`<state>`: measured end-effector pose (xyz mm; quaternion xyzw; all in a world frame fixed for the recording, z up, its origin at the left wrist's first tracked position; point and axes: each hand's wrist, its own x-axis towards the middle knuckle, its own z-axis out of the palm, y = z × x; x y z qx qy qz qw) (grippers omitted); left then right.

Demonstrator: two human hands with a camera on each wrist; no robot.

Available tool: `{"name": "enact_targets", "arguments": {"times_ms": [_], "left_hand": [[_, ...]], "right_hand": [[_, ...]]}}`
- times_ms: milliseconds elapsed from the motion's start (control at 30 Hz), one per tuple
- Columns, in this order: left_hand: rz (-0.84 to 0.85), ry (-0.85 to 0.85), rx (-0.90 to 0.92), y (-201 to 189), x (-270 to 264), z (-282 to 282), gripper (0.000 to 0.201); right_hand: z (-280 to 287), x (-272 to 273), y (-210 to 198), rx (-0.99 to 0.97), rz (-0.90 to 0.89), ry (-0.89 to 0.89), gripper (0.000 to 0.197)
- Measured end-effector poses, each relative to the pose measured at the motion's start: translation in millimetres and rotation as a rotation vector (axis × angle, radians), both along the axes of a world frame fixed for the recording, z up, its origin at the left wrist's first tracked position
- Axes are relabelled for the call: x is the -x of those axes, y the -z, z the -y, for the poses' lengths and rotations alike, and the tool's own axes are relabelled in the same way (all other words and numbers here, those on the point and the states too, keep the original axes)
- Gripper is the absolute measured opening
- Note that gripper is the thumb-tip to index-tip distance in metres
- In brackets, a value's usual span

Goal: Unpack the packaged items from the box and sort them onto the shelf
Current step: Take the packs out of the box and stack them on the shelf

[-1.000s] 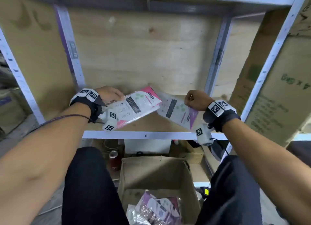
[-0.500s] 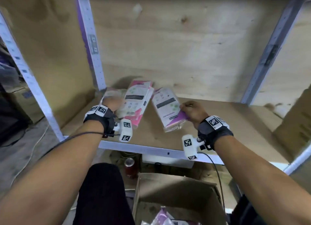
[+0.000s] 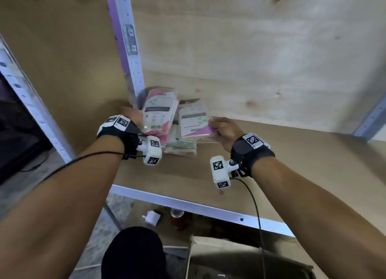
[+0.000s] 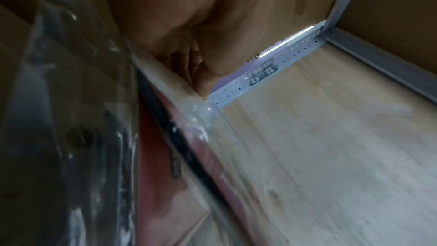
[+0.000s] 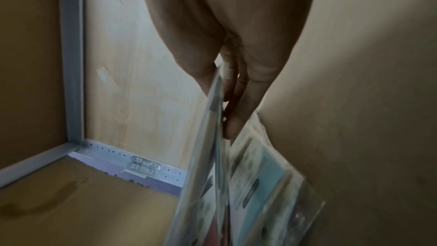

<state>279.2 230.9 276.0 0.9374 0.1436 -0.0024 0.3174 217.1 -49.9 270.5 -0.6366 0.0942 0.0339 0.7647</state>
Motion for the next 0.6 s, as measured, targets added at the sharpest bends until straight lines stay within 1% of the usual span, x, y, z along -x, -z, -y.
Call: {"name": "enact_targets", "arguments": {"times_ms": [33,67,100,133,167,200,233,300,367,400,467,567,600], "left_hand": [[0.012,-0.020,-0.068,2.8,-3.1,-2.2,0.029],[0.015,-0.025,-0.075,8.2,-6.8,-4.7,0.031],[-0.004,-0.050,-0.052,12.5,-11.4,-7.9,0.033],[-0.003,-0.073,-0.020,17.1,-12.6,-8.4,0.033],[0.041,-0.044,-0.032,22.7,-15.2,-11.1,0.033],[0.025,-0.049,-0.043,28.6,-17.9,-14.6,0.032],[-0.006,-0.045,-0.044,30.9,-21.8,-16.6,0.032],[-0.019,-0.069,0.015,33.0,-28.5,-19.4,0.032],[-0.003,-0.072,0.094,29.8,-33.3,-17.9,0.033],[0.037,-0.091,0.138,29.3,-37.0,-16.5,0.036],[0.074,-0.071,0.091,30.1,-43.4,-13.5,0.044],[0.046,-0.040,0.120,31.9,-46.3,-12.2,0.049],[0.037,-0.020,0.104,31.0,-45.1,-11.4,0.052]], "right_hand": [[-5.2,-6.1,2.9,0.013,0.002,-0.011,0.019],[-10.6,-12.2,6.7,0.037,0.003,-0.022,0.023],[-16.6,-19.8,11.7,0.069,-0.001,-0.032,0.023],[-20.6,-24.1,16.3,0.103,-0.010,-0.032,0.018],[-24.0,-28.6,21.0,0.137,-0.017,-0.032,0.012],[-27.9,-34.2,26.1,0.169,-0.021,-0.038,0.010],[-29.6,-38.8,29.5,0.206,-0.016,-0.048,0.012],[-34.1,-46.2,35.0,0.296,-0.008,-0.076,0.027],[-37.2,-48.8,36.7,0.328,-0.016,-0.090,0.034],[-38.1,-49.9,36.9,0.334,-0.023,-0.094,0.034],[-39.0,-52.3,37.8,0.370,-0.035,-0.095,0.035],[-36.5,-53.0,38.1,0.414,-0.036,-0.135,0.034],[-35.0,-50.9,37.1,0.432,-0.036,-0.153,0.032]]}}
